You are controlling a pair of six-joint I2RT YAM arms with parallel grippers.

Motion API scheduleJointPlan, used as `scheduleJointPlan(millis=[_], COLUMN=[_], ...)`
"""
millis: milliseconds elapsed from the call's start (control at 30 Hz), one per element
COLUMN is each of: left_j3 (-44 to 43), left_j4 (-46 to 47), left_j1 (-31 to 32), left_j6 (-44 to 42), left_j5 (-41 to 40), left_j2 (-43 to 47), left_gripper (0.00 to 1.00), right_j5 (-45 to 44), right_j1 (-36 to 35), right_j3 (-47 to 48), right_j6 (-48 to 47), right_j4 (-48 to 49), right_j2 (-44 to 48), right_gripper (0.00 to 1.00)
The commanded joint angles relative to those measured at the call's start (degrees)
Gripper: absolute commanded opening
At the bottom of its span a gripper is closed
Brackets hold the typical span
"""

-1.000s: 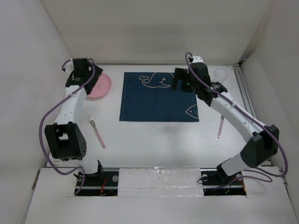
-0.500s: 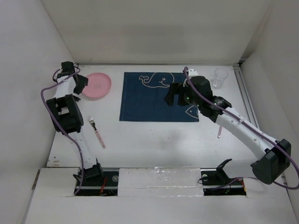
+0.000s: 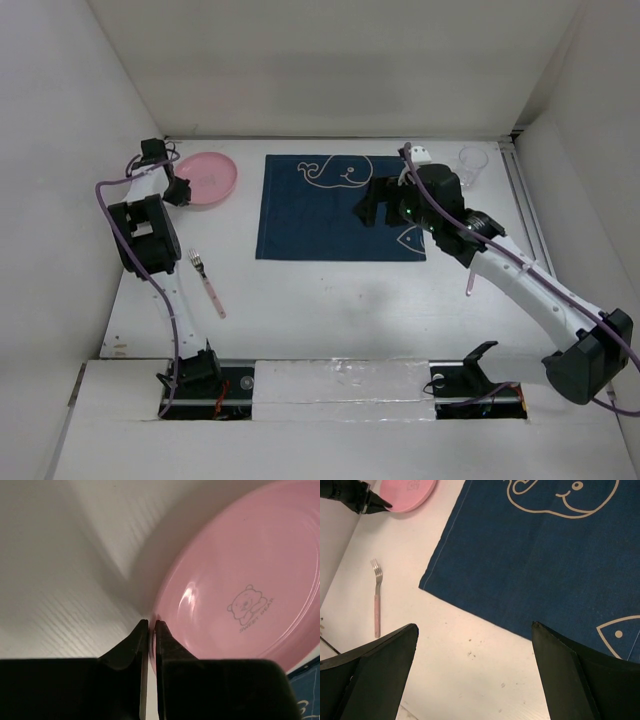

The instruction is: Set the dinner table for one person

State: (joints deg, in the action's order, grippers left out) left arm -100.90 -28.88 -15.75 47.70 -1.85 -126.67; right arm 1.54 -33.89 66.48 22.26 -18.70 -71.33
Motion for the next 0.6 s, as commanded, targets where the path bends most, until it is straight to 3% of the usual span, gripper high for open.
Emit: scheduleJointPlan(millis=[0,333,533,567], left_j3=[1.32,11.69,8.46,8.44], left_j4=[1.19,18.67,19.66,18.96], left_j1=[2.64,15.47,30.57,30.60], left_j6=[-1.02,-1.82,-3.75,-3.76], left_j5=[1.40,5.54,7.64,7.04], left_j2=[5.71,24.27,20.61,20.59], left_gripper=[0.00,0.00,0.00,0.00], right_j5=[0.57,0.04,-0.65,-1.53], right_j1=[0.58,2.16,2.69,2.69], right_j3=[-0.21,-2.31,-3.64,-4.16], right_j6=[-0.02,-0.02,0.59,0.59], right_j4=[3.58,4.20,2.80,2.18], right_j2=[0.75,2.86,5.41,5.41], right_gripper=[1.00,1.00,1.00,1.00])
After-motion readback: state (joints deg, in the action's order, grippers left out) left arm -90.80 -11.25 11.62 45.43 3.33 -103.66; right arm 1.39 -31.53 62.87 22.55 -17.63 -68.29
